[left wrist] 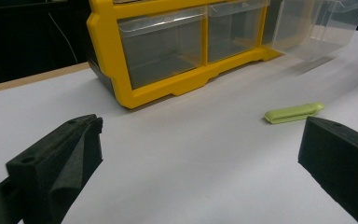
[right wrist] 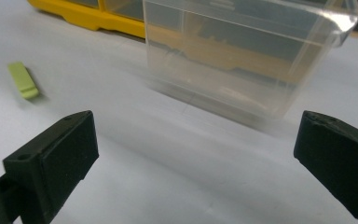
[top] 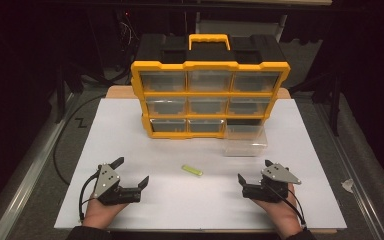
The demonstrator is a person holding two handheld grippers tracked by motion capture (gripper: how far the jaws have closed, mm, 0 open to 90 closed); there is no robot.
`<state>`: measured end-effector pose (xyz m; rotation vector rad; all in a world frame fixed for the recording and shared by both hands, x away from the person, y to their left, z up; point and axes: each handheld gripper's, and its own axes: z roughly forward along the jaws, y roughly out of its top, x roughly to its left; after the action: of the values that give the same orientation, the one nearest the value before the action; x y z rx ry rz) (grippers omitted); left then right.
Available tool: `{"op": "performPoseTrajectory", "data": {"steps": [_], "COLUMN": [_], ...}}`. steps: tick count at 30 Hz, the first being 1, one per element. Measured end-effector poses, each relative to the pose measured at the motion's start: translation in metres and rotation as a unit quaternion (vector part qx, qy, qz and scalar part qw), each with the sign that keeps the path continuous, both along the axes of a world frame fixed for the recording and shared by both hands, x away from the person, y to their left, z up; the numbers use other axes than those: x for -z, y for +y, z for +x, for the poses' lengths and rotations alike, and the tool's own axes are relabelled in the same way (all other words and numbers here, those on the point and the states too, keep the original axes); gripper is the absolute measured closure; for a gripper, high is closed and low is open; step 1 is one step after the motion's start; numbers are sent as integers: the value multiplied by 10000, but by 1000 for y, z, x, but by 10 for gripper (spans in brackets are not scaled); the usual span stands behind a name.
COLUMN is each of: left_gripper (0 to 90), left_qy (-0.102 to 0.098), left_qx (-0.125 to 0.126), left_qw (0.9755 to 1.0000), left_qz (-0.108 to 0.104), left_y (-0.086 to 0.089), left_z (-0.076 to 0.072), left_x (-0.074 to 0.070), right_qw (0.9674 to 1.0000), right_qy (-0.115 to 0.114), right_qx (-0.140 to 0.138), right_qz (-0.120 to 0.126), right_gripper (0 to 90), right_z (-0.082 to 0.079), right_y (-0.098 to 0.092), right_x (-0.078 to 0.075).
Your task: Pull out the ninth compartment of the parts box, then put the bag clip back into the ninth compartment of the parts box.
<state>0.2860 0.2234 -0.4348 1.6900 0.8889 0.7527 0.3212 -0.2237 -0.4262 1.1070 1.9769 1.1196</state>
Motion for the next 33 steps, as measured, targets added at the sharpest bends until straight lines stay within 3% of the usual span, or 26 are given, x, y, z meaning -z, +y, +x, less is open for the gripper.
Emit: {"op": "performPoseTrajectory", "data": {"steps": [2, 6, 13, 33], "left_gripper": [1, 1, 1, 1], "left_qy": [10, 10, 53, 34], "left_qx": [-15, 2, -40, -16], "left_qw": [10000, 10000, 10000, 10000], "left_qz": [-14, 27, -37, -78], "left_y": [0, 0, 2, 2], "left_z": [1, 0, 2, 1], "left_x": [0, 1, 2, 1], "right_qw": [9996, 9985, 9984, 9982], "right_qy": [149, 329, 410, 540], "right_qx": [-3, 1, -155, -108], "right_qz": [231, 427, 361, 221], "right_gripper": [11, 11, 10, 10], "right_z": [2, 5, 7, 10], "right_y": [-2, -3, 6, 3], "right_x": [1, 3, 4, 5]}}
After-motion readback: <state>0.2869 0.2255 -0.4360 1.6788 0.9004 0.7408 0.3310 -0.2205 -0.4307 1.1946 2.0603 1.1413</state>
